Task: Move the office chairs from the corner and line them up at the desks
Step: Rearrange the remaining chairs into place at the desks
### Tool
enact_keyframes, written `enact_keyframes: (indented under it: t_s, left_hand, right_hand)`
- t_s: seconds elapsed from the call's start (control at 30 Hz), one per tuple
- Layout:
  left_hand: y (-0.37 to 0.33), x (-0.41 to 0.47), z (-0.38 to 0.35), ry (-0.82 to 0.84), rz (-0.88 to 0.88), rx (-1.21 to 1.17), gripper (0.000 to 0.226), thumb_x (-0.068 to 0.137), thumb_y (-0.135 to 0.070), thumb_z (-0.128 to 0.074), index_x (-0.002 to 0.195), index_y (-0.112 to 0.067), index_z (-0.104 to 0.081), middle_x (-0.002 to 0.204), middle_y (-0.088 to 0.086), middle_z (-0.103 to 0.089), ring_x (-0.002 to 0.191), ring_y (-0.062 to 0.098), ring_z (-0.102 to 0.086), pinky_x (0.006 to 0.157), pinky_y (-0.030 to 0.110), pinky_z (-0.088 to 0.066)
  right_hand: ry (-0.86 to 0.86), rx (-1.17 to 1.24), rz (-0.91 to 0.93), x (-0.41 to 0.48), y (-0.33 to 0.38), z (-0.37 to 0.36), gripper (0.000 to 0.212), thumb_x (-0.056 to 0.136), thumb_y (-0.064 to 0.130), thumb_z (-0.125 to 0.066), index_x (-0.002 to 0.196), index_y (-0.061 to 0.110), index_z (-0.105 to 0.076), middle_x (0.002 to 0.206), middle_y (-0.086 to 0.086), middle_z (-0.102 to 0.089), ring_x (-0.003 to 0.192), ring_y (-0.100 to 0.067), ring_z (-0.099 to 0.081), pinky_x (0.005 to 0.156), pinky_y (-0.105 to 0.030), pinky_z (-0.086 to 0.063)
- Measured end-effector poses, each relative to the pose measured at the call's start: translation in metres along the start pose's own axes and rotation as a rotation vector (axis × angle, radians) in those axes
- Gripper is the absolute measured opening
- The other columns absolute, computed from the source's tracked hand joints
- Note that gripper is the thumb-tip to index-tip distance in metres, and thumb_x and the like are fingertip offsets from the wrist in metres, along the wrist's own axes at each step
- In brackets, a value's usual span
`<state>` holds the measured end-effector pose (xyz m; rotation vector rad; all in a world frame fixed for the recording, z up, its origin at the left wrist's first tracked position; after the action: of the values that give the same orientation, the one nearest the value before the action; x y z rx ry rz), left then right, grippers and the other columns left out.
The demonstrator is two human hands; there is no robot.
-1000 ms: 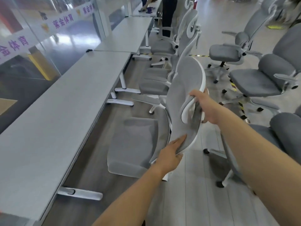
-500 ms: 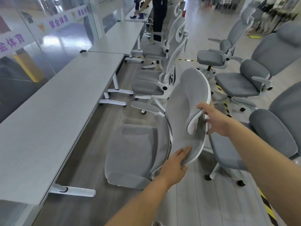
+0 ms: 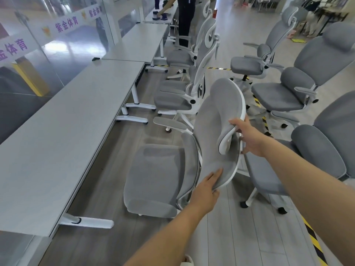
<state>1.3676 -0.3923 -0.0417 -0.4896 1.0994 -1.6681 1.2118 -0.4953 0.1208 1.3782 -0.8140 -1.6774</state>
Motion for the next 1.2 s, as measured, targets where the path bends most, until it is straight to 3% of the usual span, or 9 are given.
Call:
enact_keyframes:
  t_s: [0.27,0.4,0.5,0.57,0.67,0.77,0.87,0.97,1.2]
  left_hand:
    - [-0.004,0.003,0.004,0.022,0.006,0.002,0.074,0.098,-0.022,-0.052,0.14,-0.068,-0.012,0.159,-0.01,-0.025,0.144,0.014,-0.028,0.118,0.033,-0.027]
    - [0.001,0.001,0.004,-0.003,0.011,-0.046,0.071,0.095,-0.025,-0.055,0.139,-0.067,-0.017,0.154,-0.014,-0.031,0.141,0.012,-0.033,0.115,0.031,-0.031]
    - [-0.009,-0.005,0.009,-0.037,0.069,-0.047,0.065,0.087,-0.049,-0.059,0.136,-0.065,-0.019,0.158,-0.016,-0.022,0.146,0.014,-0.021,0.119,0.041,-0.021]
    - [-0.028,-0.019,0.009,-0.116,0.068,0.052,0.077,0.078,-0.07,-0.048,0.146,-0.057,-0.013,0.161,-0.019,-0.009,0.149,0.012,-0.006,0.12,0.05,-0.009]
    - [-0.074,-0.049,-0.004,-0.252,-0.006,0.027,0.084,0.071,-0.077,-0.034,0.148,-0.054,-0.01,0.161,-0.022,-0.006,0.149,0.009,0.002,0.121,0.048,-0.005]
    - [-0.119,-0.063,-0.045,-0.206,-0.072,0.126,0.08,0.071,-0.075,-0.03,0.145,-0.057,-0.007,0.159,-0.024,0.0,0.148,0.009,0.008,0.121,0.044,0.0]
    - [-0.161,-0.052,-0.104,-0.102,-0.111,0.197,0.074,0.07,-0.078,-0.03,0.135,-0.067,0.002,0.159,-0.023,0.002,0.149,0.01,0.011,0.121,0.045,0.001]
    - [-0.204,-0.027,-0.173,-0.036,-0.133,0.29,0.075,0.075,-0.077,-0.038,0.136,-0.064,0.005,0.162,-0.016,-0.001,0.15,0.015,0.005,0.121,0.043,-0.002]
    - [-0.287,0.037,-0.315,0.127,-0.205,0.388,0.082,0.085,-0.066,-0.053,0.142,-0.062,0.006,0.161,-0.019,0.01,0.15,0.016,0.01,0.121,0.045,-0.003]
  right_hand:
    - [-0.023,0.002,0.028,-0.002,0.0,-0.002,0.047,0.085,0.054,-0.055,0.125,0.052,-0.032,0.13,0.006,-0.048,0.114,-0.025,-0.047,0.096,-0.064,-0.037]
    - [-0.08,0.049,0.211,-0.018,-0.002,-0.008,0.041,0.094,0.043,-0.055,0.127,0.045,-0.031,0.113,0.021,-0.052,0.099,-0.007,-0.054,0.078,-0.03,-0.044]
    - [-0.121,-0.01,0.315,-0.043,-0.033,0.002,0.07,0.091,0.049,-0.058,0.148,0.044,-0.017,0.143,0.024,-0.032,0.13,-0.002,-0.034,0.103,-0.031,-0.029]
    - [-0.199,-0.193,0.363,-0.071,-0.068,0.022,0.074,0.088,0.051,-0.062,0.147,0.052,-0.017,0.146,0.027,-0.022,0.136,0.003,-0.018,0.111,-0.031,-0.019]
    - [-0.374,-0.454,0.296,-0.131,-0.131,0.062,0.075,0.083,0.057,-0.061,0.144,0.059,-0.017,0.152,0.023,-0.011,0.145,-0.003,0.002,0.119,-0.041,-0.01]
    - [-0.515,-0.441,0.213,-0.179,-0.186,0.112,0.076,0.073,0.073,-0.055,0.139,0.063,-0.019,0.16,0.015,-0.011,0.149,-0.01,0.002,0.12,-0.05,-0.012]
    - [-0.566,-0.363,0.158,-0.213,-0.223,0.172,0.074,0.068,0.082,-0.052,0.133,0.067,-0.018,0.16,0.014,-0.016,0.148,-0.009,-0.003,0.119,-0.047,-0.014]
    - [-0.656,-0.376,0.173,-0.234,-0.251,0.248,0.073,0.071,0.083,-0.046,0.134,0.067,-0.014,0.16,0.013,-0.018,0.148,-0.011,-0.007,0.118,-0.048,-0.019]
    - [-0.73,-0.425,0.027,-0.263,-0.303,0.405,0.078,0.08,0.072,-0.047,0.145,0.055,-0.008,0.161,0.016,-0.002,0.149,-0.012,0.006,0.118,-0.043,-0.007]
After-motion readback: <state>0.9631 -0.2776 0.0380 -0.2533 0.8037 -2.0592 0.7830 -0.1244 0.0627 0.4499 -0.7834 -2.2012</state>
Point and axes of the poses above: each hand's wrist, its own x-axis towards the middle knuckle, its own z-axis out of the back of the hand, y = z × x, the point moved 1 cm from there along x, towards the middle knuckle
